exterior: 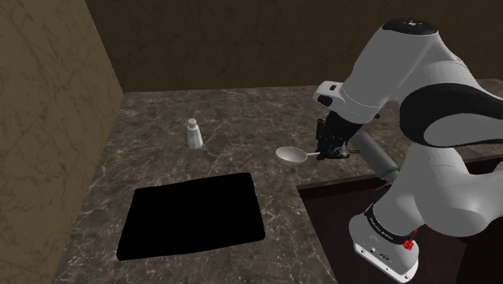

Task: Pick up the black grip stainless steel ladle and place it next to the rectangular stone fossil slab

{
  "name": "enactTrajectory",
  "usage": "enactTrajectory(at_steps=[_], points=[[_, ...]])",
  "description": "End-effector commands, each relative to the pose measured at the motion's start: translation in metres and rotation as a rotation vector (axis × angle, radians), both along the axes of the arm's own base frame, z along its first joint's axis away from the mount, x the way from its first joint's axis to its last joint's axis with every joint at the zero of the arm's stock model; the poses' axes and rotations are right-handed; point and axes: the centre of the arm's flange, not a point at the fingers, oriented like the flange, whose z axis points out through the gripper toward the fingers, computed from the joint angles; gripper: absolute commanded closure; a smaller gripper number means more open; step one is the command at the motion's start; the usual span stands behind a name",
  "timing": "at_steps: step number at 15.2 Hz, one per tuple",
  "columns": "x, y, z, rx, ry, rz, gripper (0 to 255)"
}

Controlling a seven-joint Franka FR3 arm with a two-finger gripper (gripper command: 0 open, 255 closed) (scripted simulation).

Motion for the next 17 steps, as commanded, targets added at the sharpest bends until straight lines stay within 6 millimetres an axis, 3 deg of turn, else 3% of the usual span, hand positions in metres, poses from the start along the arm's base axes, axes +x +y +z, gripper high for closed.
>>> enactTrajectory(at_steps=[1,17], points=[[-0.012,0.025,-0.001,0.001,0.000,-0.002,255],[-0.091,0.221,-0.001,0.001,0.000,-0.002,255]])
